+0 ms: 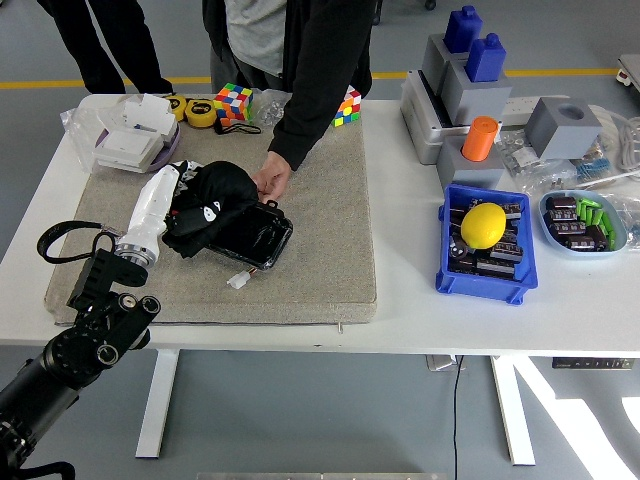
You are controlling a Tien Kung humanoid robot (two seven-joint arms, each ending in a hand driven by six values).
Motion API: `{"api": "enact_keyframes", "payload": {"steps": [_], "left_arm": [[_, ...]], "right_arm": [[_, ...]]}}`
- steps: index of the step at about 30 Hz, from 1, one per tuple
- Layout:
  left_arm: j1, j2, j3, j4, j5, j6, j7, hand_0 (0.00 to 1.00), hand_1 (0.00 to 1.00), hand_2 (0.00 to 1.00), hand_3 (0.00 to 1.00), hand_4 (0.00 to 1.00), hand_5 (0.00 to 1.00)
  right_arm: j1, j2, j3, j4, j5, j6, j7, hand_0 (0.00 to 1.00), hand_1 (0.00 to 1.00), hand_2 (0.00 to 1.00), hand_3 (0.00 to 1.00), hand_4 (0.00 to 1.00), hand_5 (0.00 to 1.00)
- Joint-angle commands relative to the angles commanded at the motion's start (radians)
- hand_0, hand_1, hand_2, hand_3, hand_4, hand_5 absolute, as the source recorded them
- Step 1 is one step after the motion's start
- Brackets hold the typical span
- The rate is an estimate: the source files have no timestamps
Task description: Pick the rag up,wipe the panel,place it on the desk
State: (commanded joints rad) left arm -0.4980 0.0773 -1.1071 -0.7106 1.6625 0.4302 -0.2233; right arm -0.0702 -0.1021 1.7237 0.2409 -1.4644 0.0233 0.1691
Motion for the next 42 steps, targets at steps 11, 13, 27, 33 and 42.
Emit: {"api": "enact_keyframes", "payload": {"steps": [11, 13, 27, 33, 42], "left_arm": [[-0.034, 0.001, -0.124, 0.108, -0.007, 0.056, -0.039, 0.233, 0.305, 0.379, 0.569, 0.656, 0.002], [-0.040, 0.001, -0.141, 0.125, -0.003, 0.061, -0.039, 0.233, 0.305, 0.381, 0.569, 0.657, 0.002], [-0.048, 0.005, -0.172, 0.149, 0.000, 0.059, -0.023, 0.233, 0.308, 0.382, 0.569, 0.657, 0.002], [-0.035, 0.008, -0.113, 0.110, -0.029, 0.053, -0.022, 0.234, 0.309, 0.383, 0.569, 0.657, 0.002], [-0.018, 0.017, 0.027, 0.009, -0.064, 0.047, -0.005, 0.234, 0.310, 0.385, 0.569, 0.657, 0.002]], "right_arm": [[-0.001, 0.001, 0.003, 0.000, -0.002, 0.000, 0.000, 0.545, 0.563, 0.493, 0.523, 0.900, 0.366], [-0.001, 0.001, 0.002, 0.000, -0.001, 0.000, 0.000, 0.545, 0.563, 0.493, 0.523, 0.900, 0.364], [-0.001, 0.000, -0.005, 0.000, 0.002, 0.001, 0.000, 0.543, 0.563, 0.493, 0.523, 0.899, 0.363], [-0.002, -0.001, -0.005, 0.001, 0.001, 0.001, 0.000, 0.542, 0.562, 0.493, 0.523, 0.899, 0.362], [-0.003, -0.003, -0.011, 0.003, 0.001, 0.002, 0.000, 0.542, 0.563, 0.492, 0.523, 0.898, 0.361]]}}
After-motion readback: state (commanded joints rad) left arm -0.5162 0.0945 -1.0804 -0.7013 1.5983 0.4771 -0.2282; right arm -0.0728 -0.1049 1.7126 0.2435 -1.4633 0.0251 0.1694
